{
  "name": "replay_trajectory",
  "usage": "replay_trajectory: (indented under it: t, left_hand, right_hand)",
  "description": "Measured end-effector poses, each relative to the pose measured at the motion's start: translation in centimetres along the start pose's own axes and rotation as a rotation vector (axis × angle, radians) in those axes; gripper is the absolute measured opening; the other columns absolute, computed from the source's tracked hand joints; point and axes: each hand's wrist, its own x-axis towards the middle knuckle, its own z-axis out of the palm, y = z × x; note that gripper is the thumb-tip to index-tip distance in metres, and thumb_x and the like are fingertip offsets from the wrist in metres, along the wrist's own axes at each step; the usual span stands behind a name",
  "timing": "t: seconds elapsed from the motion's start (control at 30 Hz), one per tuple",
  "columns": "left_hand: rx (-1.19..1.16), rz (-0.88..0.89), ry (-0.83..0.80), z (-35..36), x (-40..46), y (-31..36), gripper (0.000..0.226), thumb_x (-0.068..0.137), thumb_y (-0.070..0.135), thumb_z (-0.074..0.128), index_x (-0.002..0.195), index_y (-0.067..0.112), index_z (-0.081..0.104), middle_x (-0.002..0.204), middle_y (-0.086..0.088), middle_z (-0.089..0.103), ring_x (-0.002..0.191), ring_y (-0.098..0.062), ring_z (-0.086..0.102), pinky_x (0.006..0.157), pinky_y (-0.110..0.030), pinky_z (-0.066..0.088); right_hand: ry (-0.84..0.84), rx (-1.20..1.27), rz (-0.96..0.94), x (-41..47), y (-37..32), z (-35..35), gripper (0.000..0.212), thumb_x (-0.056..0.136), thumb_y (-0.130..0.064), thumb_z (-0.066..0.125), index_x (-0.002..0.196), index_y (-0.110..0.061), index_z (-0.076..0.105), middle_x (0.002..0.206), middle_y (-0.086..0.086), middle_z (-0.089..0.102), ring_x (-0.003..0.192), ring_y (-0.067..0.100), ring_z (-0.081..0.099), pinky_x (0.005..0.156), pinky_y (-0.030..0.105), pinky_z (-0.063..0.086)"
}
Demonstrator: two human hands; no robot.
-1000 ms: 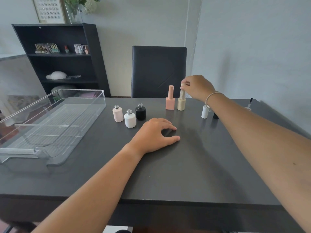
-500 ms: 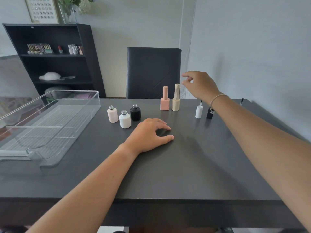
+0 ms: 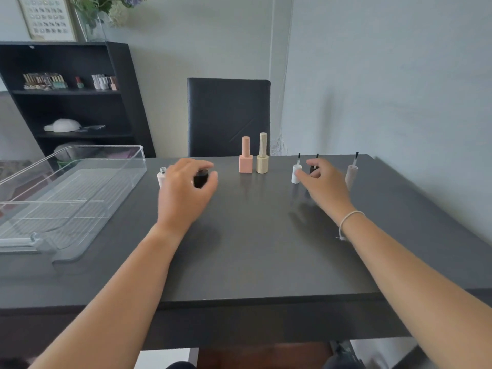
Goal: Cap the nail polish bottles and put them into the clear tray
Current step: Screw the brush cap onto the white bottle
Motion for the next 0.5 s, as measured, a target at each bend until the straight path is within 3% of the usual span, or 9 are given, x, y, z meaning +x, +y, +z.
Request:
replay_trajectory:
  t: [0.13, 0.3, 0.5]
  left_hand:
    - [0.103, -0.221, 0.035, -0.9, 0.3, -1.6, 0.036, 0.081, 0.029, 0.061, 0.115, 0.019, 0.059, 0.119, -0.003, 0.056, 0.110, -0.026, 0.048, 0.082, -0.029, 0.035]
    - [0.127, -0.335, -0.057, -0.6, 0.2, -2.3, 0.046, 0.079, 0.030, 0.061, 0.122, 0.019, 0.052, 0.123, -0.005, 0.054, 0.116, -0.026, 0.046, 0.086, -0.035, 0.039]
    - [0.077, -0.393, -0.116, -0.4, 0.2, -2.9, 0.042, 0.078, 0.018, 0.061, 0.119, 0.013, 0.053, 0.118, -0.008, 0.057, 0.107, -0.026, 0.052, 0.082, -0.028, 0.036]
  right_hand:
    - [-0.049, -0.043, 0.020, 0.5, -0.2, 0.7, 0.046, 0.082, -0.038, 0.059, 0.121, -0.015, 0.052, 0.071, -0.008, 0.052, 0.090, 0.021, 0.055, 0.080, 0.035, 0.044]
    - [-0.072, -0.057, 0.087, 1.2, 0.1, 1.3, 0.048, 0.082, -0.038, 0.058, 0.124, -0.015, 0.050, 0.112, 0.011, 0.063, 0.103, 0.026, 0.057, 0.082, 0.033, 0.043]
    - [-0.066, -0.047, 0.126, 1.9, 0.2, 2.2, 0.037, 0.084, -0.031, 0.055, 0.117, -0.015, 0.054, 0.107, 0.012, 0.067, 0.095, 0.027, 0.062, 0.080, 0.033, 0.045]
